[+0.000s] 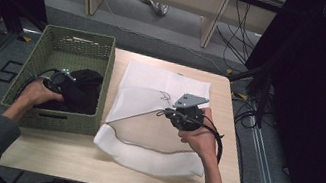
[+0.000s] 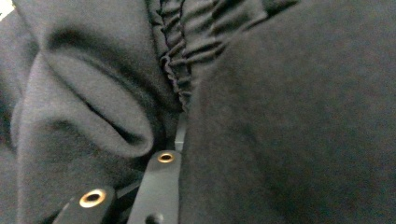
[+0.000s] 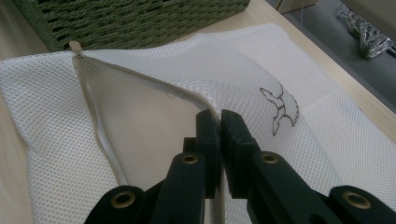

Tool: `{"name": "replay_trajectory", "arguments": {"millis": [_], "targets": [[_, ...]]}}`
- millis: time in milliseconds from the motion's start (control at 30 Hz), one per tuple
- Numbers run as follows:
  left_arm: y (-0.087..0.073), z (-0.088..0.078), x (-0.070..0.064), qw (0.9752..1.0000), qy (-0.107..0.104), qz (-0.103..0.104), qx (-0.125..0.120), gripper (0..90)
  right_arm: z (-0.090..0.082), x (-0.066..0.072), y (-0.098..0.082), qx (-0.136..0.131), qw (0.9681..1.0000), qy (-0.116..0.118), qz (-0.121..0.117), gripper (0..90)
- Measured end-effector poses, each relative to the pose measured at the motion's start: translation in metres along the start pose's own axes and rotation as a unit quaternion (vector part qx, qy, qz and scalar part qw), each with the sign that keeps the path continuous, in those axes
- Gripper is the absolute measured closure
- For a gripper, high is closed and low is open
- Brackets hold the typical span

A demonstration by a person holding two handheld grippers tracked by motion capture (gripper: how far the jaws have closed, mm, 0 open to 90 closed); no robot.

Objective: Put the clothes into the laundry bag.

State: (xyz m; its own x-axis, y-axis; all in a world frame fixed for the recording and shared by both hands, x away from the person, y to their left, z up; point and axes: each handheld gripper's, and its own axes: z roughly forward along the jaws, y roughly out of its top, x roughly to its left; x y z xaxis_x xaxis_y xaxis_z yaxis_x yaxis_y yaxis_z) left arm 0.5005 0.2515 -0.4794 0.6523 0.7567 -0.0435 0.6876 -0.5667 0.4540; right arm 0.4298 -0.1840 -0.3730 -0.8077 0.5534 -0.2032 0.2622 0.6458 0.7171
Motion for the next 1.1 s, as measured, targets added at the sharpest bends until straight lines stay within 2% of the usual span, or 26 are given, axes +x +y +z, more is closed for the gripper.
{"name": "replay_trajectory", "arguments": {"millis": [67, 233, 267, 333, 367, 400, 433, 467, 533, 567, 633, 700, 733, 833, 867, 967, 1000, 1067, 1100], "targets": [[0.000, 0.000, 0.002, 1.0000, -0.004, 0.003, -0.002, 74.0, -0.001, 0.000, 0.000, 0.002, 1.0000, -0.002, 0.009, 87.0], [0.000, -0.003, 0.003, 1.0000, 0.002, 0.008, 0.000, 74.4, -0.002, 0.000, 0.000, 0.002, 1.0000, 0.003, 0.003, 87.0], [0.001, -0.007, 0.003, 1.0000, 0.001, 0.002, -0.007, 74.9, -0.002, -0.001, 0.000, 0.000, 1.0000, -0.002, 0.008, 87.0], [0.002, -0.013, 0.006, 1.0000, -0.002, -0.001, -0.010, 75.1, -0.002, -0.001, 0.000, 0.000, 1.0000, -0.001, 0.004, 87.0], [0.003, -0.016, 0.006, 0.9996, 0.007, -0.011, -0.025, 75.2, -0.001, -0.001, 0.000, 0.000, 1.0000, -0.001, 0.004, 87.0], [0.003, -0.021, 0.007, 0.9986, 0.003, -0.028, -0.046, 75.3, -0.001, -0.001, 0.000, 0.000, 1.0000, -0.001, 0.004, 87.0], [0.003, -0.021, 0.007, 0.9986, 0.003, -0.028, -0.046, 75.5, -0.001, -0.001, 0.000, 0.000, 1.0000, -0.001, 0.004, 87.0], [0.004, -0.029, 0.008, 0.9969, -0.004, -0.039, -0.068, 75.5, -0.002, -0.001, 0.000, -0.001, 1.0000, -0.002, 0.004, 87.0], [0.006, -0.044, 0.006, 0.9930, -0.012, -0.045, -0.108, 75.6, -0.001, -0.002, 0.000, -0.001, 1.0000, -0.002, 0.006, 87.0], [0.006, -0.050, 0.005, 0.9913, -0.016, -0.046, -0.122, 75.6, -0.002, -0.001, 0.000, -0.001, 0.9999, -0.003, 0.014, 87.0], [0.006, -0.064, 0.004, 0.9851, -0.034, -0.059, -0.158, 75.7, -0.002, 0.000, 0.000, -0.002, 0.9999, -0.003, 0.015, 87.1], [0.005, -0.079, 0.002, 0.9775, -0.050, -0.069, -0.193, 75.7, -0.002, -0.001, 0.000, 0.003, 0.9998, 0.001, 0.018, 87.0], [0.004, -0.086, 0.001, 0.9743, -0.062, -0.071, -0.205, 75.7, -0.003, -0.001, 0.001, 0.002, 0.9998, 0.002, 0.019, 87.0], [0.005, -0.106, -0.005, 0.9700, -0.066, -0.064, -0.225, 75.7, -0.003, -0.001, 0.001, 0.002, 0.9998, -0.001, 0.019, 87.0], [0.006, -0.112, -0.007, 0.9680, -0.070, -0.066, -0.232, 75.7, -0.002, -0.002, 0.001, 0.000, 0.9999, -0.001, 0.012, 87.0], [0.007, -0.131, -0.015, 0.9600, -0.092, -0.064, -0.256, 75.7, -0.003, -0.001, 0.001, 0.000, 0.9998, -0.003, 0.021, 87.0], [0.007, -0.137, -0.018, 0.9573, -0.102, -0.066, -0.262, 75.7, -0.003, -0.003, 0.001, -0.004, 0.9999, -0.003, 0.011, 87.0], [0.007, -0.151, -0.024, 0.9510, -0.114, -0.063, -0.280, 75.7, -0.004, -0.002, 0.001, -0.003, 0.9999, 0.000, 0.014, 87.0], [0.008, -0.158, -0.029, 0.9492, -0.116, -0.057, -0.287, 75.7, -0.004, -0.002, 0.001, -0.003, 0.9999, 0.000, 0.014, 87.0]]}}
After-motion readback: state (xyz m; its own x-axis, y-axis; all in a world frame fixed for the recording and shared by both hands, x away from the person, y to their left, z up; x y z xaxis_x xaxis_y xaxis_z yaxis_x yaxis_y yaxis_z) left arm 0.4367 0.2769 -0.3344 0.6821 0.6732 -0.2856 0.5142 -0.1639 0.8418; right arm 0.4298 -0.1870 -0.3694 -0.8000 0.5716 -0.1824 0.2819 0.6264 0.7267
